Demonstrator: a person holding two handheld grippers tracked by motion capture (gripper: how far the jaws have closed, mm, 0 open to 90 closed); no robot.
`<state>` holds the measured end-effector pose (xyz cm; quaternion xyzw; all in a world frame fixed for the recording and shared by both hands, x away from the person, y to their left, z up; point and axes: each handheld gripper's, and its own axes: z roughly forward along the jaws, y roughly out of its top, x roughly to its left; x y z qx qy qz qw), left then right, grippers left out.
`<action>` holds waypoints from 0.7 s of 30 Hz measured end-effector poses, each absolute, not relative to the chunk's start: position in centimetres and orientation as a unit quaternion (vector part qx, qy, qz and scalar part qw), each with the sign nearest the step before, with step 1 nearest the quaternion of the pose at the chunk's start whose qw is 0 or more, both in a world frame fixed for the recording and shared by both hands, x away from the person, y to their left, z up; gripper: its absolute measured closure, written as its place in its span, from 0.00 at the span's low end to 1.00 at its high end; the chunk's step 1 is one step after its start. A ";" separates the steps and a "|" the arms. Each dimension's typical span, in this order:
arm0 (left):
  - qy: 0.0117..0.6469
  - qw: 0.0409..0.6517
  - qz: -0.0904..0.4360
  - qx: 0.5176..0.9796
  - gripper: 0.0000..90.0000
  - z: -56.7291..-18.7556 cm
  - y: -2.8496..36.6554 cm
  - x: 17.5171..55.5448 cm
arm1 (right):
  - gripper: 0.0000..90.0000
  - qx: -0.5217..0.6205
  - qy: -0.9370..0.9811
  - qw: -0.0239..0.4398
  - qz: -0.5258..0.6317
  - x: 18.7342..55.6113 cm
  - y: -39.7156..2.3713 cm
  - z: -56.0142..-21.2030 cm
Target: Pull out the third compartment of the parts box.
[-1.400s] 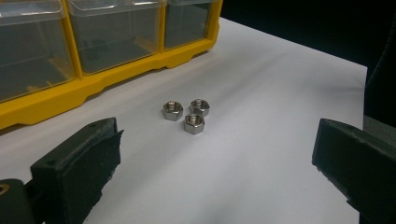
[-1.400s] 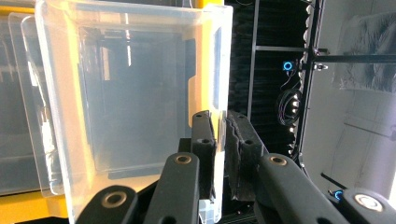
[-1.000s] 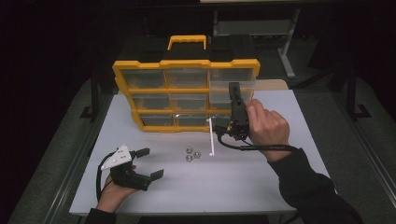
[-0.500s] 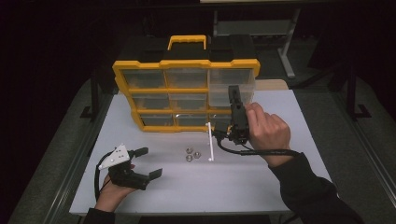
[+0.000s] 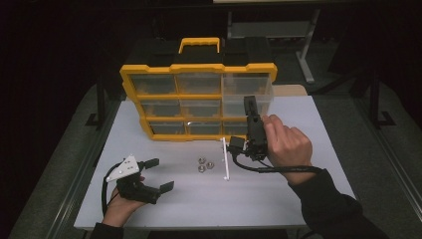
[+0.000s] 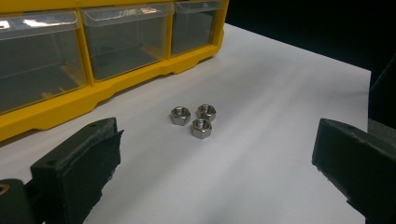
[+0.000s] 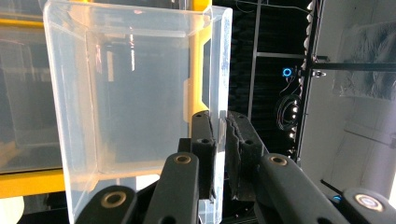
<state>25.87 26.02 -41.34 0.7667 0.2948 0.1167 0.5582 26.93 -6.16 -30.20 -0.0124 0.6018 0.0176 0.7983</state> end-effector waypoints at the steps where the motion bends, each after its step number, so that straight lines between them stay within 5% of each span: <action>1: 0.293 0.558 0.118 0.767 0.01 -41.4 26.0 25.9 | 0.91 -0.015 0.603 0.797 0.017 26.8 -6.1 -30.2; 15: 0.295 0.556 0.115 0.769 0.01 -41.4 26.0 25.8 | 0.89 -0.016 0.602 0.798 0.018 26.6 -6.1 -30.4; 18: 0.295 0.557 0.116 0.768 0.01 -41.3 26.0 25.8 | 0.85 -0.007 0.602 0.798 0.023 26.6 -6.1 -30.5; 19: 0.294 0.557 0.116 0.768 0.01 -41.3 26.0 25.8 | 0.73 -0.008 0.597 0.802 0.024 26.6 -6.0 -30.6; 21: 0.293 0.557 0.117 0.768 0.01 -41.3 26.0 25.8 | 0.65 -0.004 0.595 0.804 0.022 26.6 -6.0 -30.6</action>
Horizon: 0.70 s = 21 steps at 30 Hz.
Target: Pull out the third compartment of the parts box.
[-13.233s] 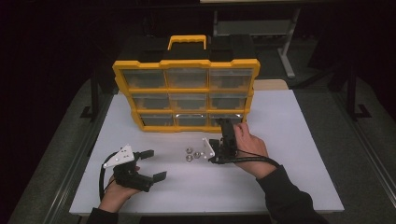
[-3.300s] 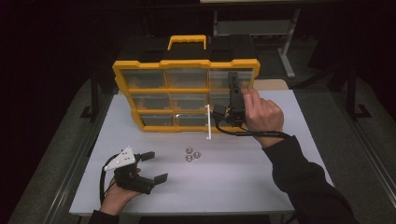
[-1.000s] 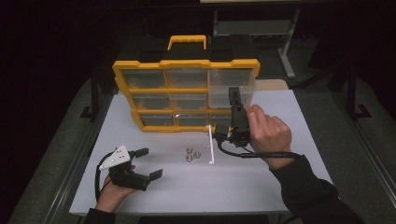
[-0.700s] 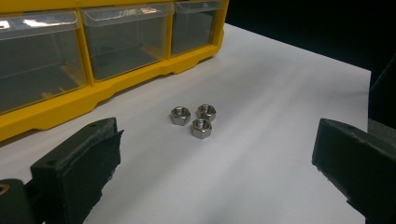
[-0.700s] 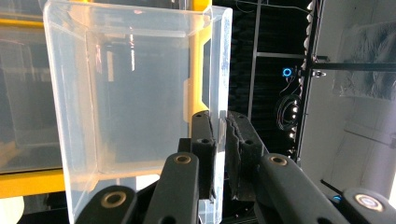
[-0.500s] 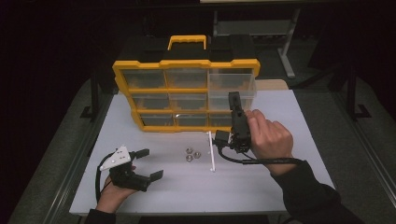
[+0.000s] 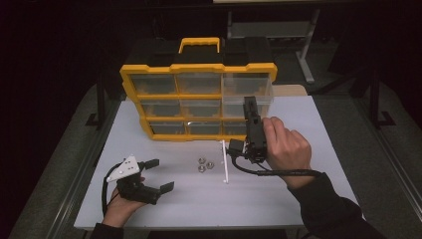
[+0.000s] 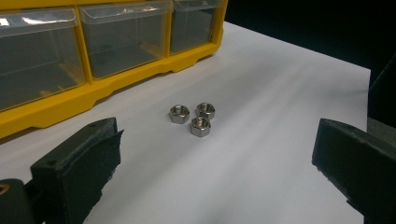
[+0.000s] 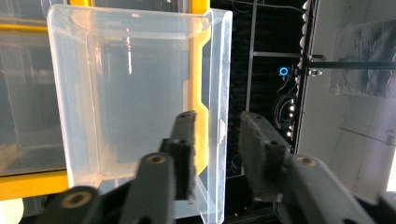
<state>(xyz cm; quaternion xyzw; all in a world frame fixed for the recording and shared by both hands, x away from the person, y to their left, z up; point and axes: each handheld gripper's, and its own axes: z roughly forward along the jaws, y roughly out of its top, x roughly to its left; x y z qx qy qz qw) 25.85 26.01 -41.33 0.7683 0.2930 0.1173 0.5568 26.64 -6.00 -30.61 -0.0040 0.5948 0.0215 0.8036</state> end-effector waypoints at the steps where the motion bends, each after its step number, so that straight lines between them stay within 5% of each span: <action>1: 0.293 0.555 0.117 0.769 0.01 -41.3 26.0 25.9 | 0.62 -0.003 0.594 0.804 0.020 26.7 -6.0 -30.6; 21: 0.303 0.556 0.109 0.766 0.01 -41.4 25.9 25.8 | 0.29 -0.002 0.592 0.805 0.035 26.0 -6.2 -31.9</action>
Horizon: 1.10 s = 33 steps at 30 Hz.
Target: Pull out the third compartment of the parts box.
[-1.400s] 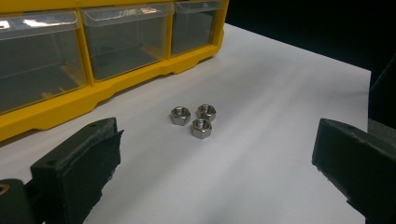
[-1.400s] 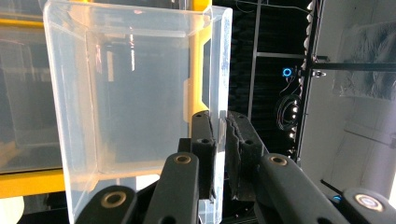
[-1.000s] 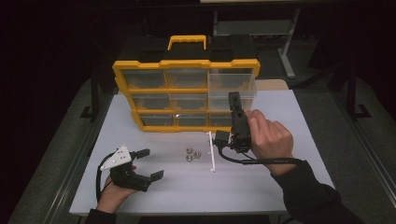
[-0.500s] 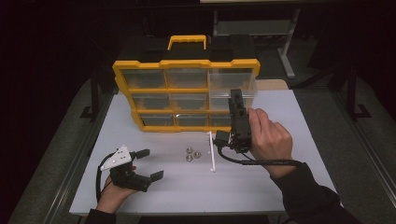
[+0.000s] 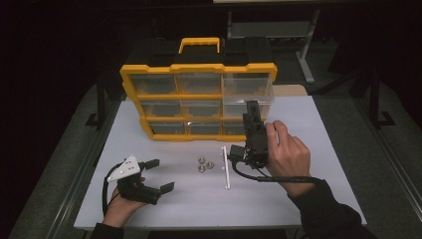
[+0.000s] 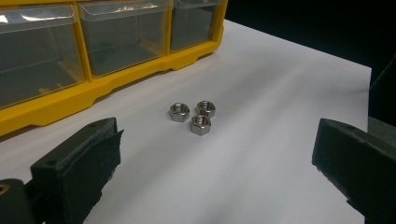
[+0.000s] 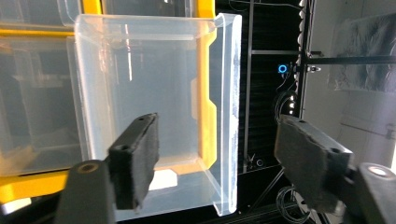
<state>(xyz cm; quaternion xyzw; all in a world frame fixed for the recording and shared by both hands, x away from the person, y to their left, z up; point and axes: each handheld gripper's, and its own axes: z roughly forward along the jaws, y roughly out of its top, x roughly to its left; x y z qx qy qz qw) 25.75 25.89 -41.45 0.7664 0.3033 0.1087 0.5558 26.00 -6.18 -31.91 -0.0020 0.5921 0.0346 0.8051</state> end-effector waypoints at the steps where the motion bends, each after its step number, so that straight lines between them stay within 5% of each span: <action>1: 0.303 0.556 0.109 0.767 0.01 -41.4 25.9 25.8 | 0.26 -0.001 0.590 0.807 0.037 25.9 -6.2 -32.1; 9: 0.297 0.547 0.113 0.774 0.01 -41.4 26.0 25.8 | 0.16 0.003 0.595 0.803 0.037 25.8 -6.1 -32.9; 33: 0.299 0.555 0.116 0.768 0.01 -41.5 26.0 25.6 | 0.12 -0.002 0.623 0.780 0.048 25.2 -5.8 -36.2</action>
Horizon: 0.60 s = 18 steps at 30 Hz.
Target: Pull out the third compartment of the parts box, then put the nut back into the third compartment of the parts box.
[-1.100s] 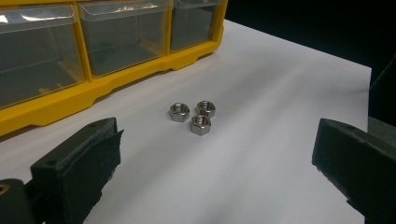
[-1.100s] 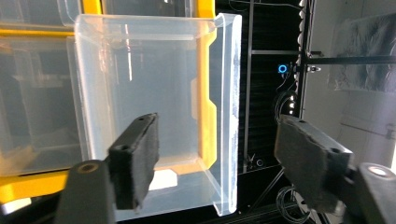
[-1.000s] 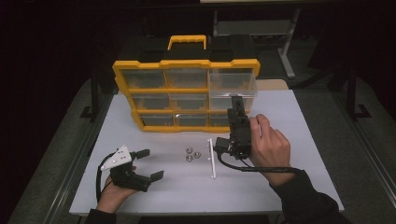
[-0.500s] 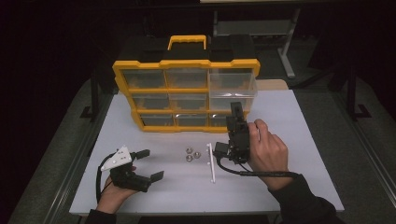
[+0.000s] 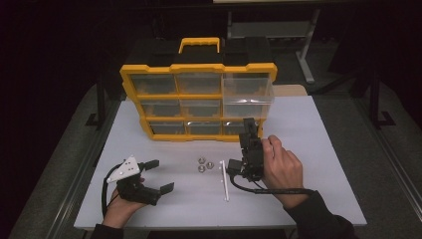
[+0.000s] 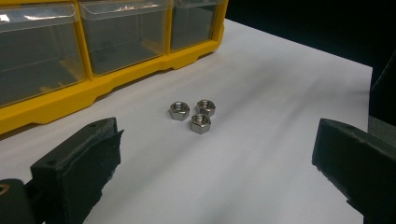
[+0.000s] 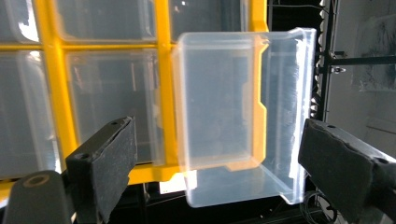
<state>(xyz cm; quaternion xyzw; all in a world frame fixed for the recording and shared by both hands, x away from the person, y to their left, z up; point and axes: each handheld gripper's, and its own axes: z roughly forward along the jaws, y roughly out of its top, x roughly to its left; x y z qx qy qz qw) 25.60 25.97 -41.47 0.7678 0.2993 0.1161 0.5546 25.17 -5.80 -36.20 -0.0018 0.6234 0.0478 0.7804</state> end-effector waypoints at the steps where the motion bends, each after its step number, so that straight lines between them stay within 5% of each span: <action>1: 0.300 0.555 0.116 0.767 0.01 -41.5 26.0 25.6 | 0.12 -0.002 0.623 0.780 0.048 25.2 -5.8 -36.2; 18: 0.301 0.554 0.115 0.768 0.01 -41.5 26.0 25.6 | 0.05 -0.011 0.644 0.763 0.048 24.9 -5.5 -39.2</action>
